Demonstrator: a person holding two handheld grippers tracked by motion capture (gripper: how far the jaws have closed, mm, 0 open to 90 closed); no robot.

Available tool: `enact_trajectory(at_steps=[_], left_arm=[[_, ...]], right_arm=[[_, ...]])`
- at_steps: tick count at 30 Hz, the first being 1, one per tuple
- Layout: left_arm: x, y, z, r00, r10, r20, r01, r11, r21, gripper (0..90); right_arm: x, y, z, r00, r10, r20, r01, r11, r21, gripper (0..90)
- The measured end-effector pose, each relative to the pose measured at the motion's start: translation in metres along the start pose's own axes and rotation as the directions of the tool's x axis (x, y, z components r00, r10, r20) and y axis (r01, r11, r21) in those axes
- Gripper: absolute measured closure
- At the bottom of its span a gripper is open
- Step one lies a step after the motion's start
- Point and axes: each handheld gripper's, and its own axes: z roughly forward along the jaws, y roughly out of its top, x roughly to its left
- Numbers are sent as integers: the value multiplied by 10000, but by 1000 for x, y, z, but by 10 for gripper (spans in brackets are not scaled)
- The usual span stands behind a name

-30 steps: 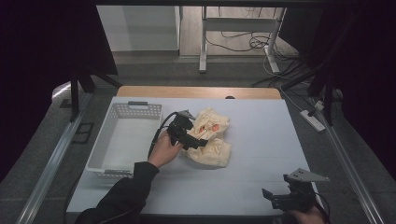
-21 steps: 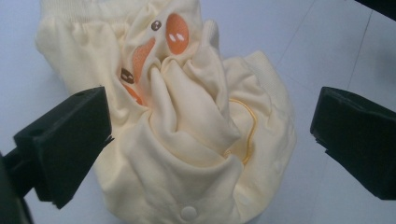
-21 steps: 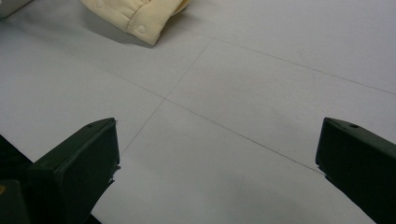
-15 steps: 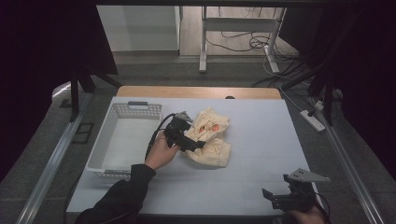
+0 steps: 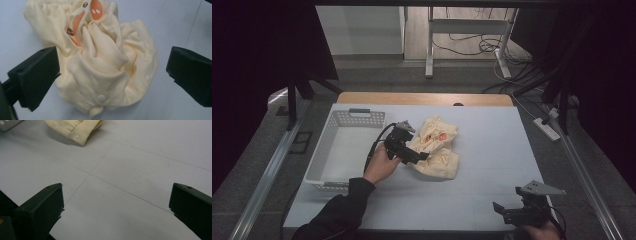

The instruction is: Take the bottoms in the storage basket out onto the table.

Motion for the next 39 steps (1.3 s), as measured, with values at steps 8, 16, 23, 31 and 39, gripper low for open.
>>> enact_trajectory(at_steps=[8,16,23,31,39], left_arm=[[1,-3,-7,9999,-122,31,122,9999,-97,0],[0,-4,-14,9996,-264,90,267,9994,-236,0],[0,-6,-21,9995,-314,87,316,9991,-294,0],[-4,-9,-25,9995,-299,140,303,9991,-294,0],[-6,-13,-33,9993,-343,176,350,9986,-399,0]], right_arm=[[0,0,0,10000,15,-14,-15,10000,-17,0],[0,0,-1,10000,20,-23,-20,10000,-33,0],[0,0,-1,10000,32,-27,-32,10000,-42,0],[0,0,-1,10000,53,-25,-53,10000,-36,0],[-1,0,-1,10000,65,-23,-65,10000,-22,0]])
